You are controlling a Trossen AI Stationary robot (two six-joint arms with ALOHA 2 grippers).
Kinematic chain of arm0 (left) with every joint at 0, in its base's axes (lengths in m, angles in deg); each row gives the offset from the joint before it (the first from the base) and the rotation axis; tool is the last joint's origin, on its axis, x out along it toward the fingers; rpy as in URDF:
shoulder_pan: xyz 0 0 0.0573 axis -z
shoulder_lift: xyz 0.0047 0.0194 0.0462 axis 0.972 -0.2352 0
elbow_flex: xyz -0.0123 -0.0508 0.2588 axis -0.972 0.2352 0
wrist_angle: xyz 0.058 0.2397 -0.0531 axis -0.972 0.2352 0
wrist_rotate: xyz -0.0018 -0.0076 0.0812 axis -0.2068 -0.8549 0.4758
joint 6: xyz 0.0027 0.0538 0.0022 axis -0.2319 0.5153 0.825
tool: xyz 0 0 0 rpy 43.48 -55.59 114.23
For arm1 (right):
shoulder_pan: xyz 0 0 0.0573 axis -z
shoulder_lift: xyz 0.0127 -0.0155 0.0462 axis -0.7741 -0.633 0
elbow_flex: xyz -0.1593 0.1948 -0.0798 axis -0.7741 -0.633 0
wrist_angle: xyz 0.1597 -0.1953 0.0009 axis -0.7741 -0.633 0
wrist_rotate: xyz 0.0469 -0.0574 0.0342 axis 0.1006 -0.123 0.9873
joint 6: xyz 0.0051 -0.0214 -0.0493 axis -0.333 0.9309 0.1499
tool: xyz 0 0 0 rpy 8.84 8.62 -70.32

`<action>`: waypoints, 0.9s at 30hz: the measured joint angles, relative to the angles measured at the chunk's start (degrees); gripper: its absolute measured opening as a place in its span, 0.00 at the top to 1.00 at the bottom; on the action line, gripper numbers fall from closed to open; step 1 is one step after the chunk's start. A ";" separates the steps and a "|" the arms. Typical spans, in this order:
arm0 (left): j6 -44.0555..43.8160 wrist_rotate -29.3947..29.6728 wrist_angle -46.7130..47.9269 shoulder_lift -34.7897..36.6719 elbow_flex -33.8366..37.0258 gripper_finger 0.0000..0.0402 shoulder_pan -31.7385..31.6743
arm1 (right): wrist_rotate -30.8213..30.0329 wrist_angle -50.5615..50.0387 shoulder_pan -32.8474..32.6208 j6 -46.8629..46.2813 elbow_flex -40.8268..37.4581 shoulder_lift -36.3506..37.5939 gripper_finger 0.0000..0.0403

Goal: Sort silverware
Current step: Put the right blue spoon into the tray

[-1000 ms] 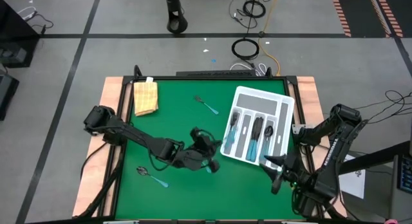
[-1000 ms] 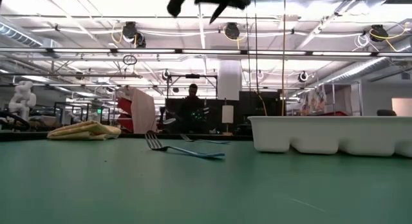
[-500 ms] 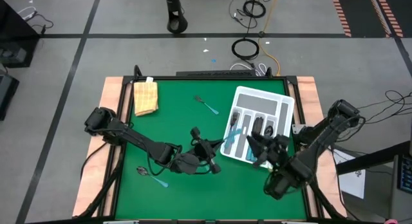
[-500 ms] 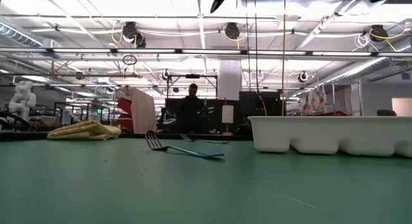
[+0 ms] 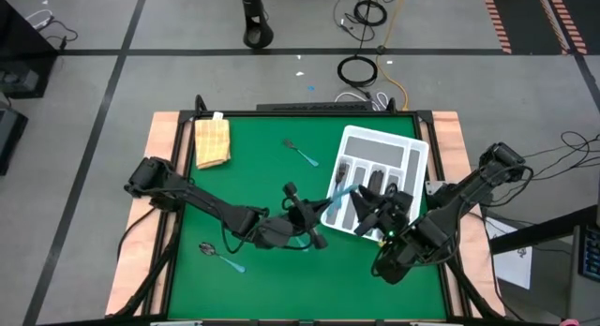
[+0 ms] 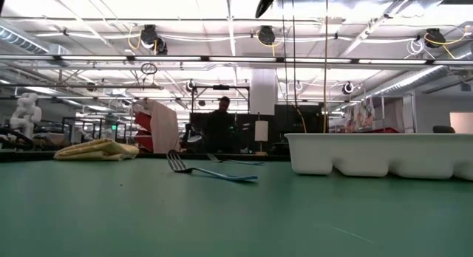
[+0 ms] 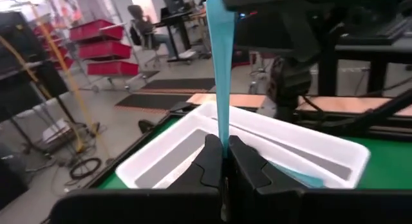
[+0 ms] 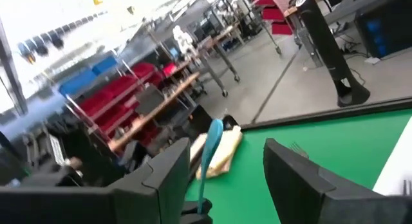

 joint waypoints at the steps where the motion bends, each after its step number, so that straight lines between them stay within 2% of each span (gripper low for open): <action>1: -0.12 -0.65 0.04 0.00 0.00 0.98 -0.07 | 0.90 1.35 0.20 2.00 0.00 0.00 0.54; 7: 2.38 -1.44 -3.60 0.00 0.00 0.98 -0.60 | 6.37 6.49 1.96 11.77 0.00 0.09 0.55; 9: 2.70 -2.33 -4.24 0.00 0.00 0.98 -0.46 | 7.20 7.70 2.66 14.40 0.00 0.10 0.59; 11: 2.72 -2.38 -4.27 0.00 0.02 0.98 -0.49 | 7.63 8.81 3.16 16.80 0.02 0.09 0.67; 15: 2.70 -2.91 -3.88 0.00 0.06 0.98 -0.67 | 9.05 10.43 4.15 21.03 0.02 0.11 0.93; 16: 2.69 -2.88 -3.83 -0.02 0.09 0.98 -0.67 | 9.12 11.06 4.19 22.06 0.02 0.11 0.96; 22: 2.62 -3.98 -3.73 -0.02 0.09 0.97 -1.35 | 8.91 15.22 4.28 30.54 0.04 0.20 0.99; 24: 2.05 -6.68 -1.90 0.06 0.09 0.97 -1.45 | 9.29 15.51 4.21 32.74 0.03 0.48 1.00; 27: -3.85 -12.50 2.28 0.22 -0.07 0.91 -1.48 | 11.34 15.43 4.54 34.84 0.00 0.95 1.00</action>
